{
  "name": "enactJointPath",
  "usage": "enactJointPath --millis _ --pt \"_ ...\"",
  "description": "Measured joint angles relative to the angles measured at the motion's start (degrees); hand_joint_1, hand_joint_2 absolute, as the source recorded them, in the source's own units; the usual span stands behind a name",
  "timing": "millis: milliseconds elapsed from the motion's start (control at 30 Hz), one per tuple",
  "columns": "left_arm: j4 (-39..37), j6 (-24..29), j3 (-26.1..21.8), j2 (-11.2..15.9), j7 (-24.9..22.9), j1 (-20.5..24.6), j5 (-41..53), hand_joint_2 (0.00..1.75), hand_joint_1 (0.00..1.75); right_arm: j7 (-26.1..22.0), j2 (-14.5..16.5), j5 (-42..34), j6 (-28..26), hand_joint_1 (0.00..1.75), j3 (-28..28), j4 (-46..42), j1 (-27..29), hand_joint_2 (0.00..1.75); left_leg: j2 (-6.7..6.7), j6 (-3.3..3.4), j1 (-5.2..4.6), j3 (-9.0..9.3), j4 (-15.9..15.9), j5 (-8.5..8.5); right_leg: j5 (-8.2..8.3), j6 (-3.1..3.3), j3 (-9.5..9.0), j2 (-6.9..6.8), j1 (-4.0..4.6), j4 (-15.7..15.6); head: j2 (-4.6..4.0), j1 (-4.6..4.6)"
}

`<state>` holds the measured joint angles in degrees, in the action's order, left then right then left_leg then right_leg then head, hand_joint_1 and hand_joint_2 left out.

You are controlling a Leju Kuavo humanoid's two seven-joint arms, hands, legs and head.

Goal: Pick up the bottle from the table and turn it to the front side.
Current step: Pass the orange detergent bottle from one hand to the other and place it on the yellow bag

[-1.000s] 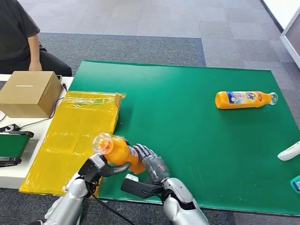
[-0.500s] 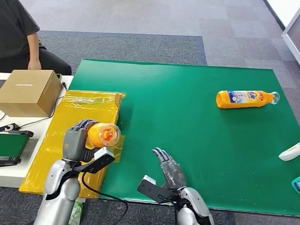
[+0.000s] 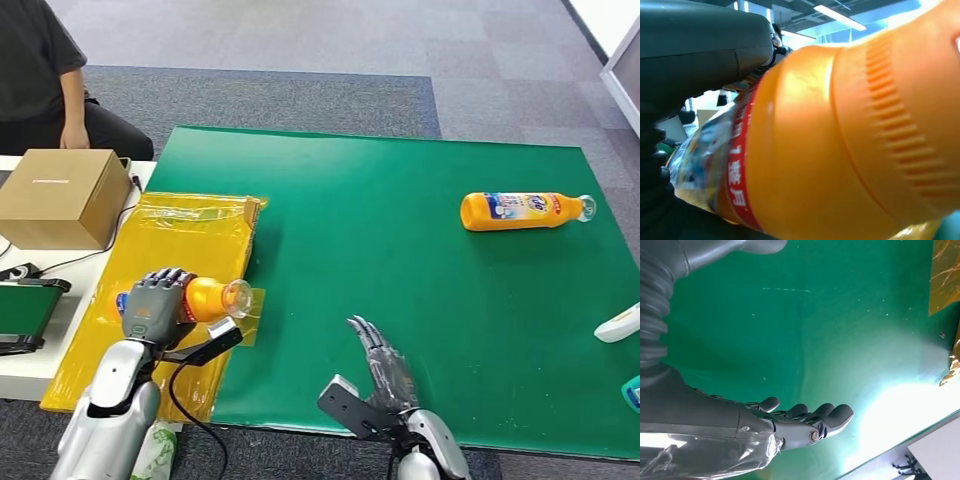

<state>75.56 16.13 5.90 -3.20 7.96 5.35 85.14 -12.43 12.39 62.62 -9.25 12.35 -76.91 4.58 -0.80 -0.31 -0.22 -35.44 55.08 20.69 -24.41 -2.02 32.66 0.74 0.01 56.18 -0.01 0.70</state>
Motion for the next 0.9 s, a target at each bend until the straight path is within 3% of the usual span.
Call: enactJointPath --millis 233,467,633,767,900 --pt "-11.3 3.9 0.0 2.6 1.2 3.5 1.4 1.75 0.0 -1.6 0.0 -3.0 0.7 0.0 -0.7 0.1 0.6 1.75 0.01 0.02 0.0 0.0 0.0 -0.03 0.01 0.01 0.04 -0.01 0.0 0.0 0.01 0.0" --pt "-12.3 5.5 -0.3 2.6 7.9 3.2 -7.8 1.75 0.0 -1.6 0.0 -3.7 0.7 0.0 -0.9 0.1 0.8 1.75 0.01 0.03 -0.01 -0.01 0.0 -0.03 0.02 0.0 -0.01 -0.01 -0.01 0.0 -0.01 -0.01" --pt "-6.4 5.4 -2.3 1.2 14.9 0.4 -20.1 1.75 0.0 -0.9 0.0 -3.9 0.6 0.0 -1.0 -0.4 1.7 1.75 0.01 0.02 -0.01 -0.03 0.0 -0.01 0.01 0.0 0.02 0.0 0.0 0.0 0.0 0.01" --pt "2.3 3.7 -5.2 -1.6 20.5 -2.6 -30.4 1.75 0.0 -0.1 0.0 -3.8 0.6 0.0 -1.3 -2.1 3.1 1.75 0.01 0.01 0.0 -0.05 0.0 0.02 -0.02 0.0 0.03 0.0 0.0 0.0 0.0 0.01" --pt "9.8 -4.9 -8.4 -4.9 27.3 -5.3 -45.9 1.75 0.0 0.1 0.0 -3.8 0.5 0.0 -1.5 -3.8 4.2 1.75 0.01 0.04 -0.01 -0.06 0.0 0.06 -0.05 0.0 0.03 0.0 0.0 0.0 -0.01 0.01"
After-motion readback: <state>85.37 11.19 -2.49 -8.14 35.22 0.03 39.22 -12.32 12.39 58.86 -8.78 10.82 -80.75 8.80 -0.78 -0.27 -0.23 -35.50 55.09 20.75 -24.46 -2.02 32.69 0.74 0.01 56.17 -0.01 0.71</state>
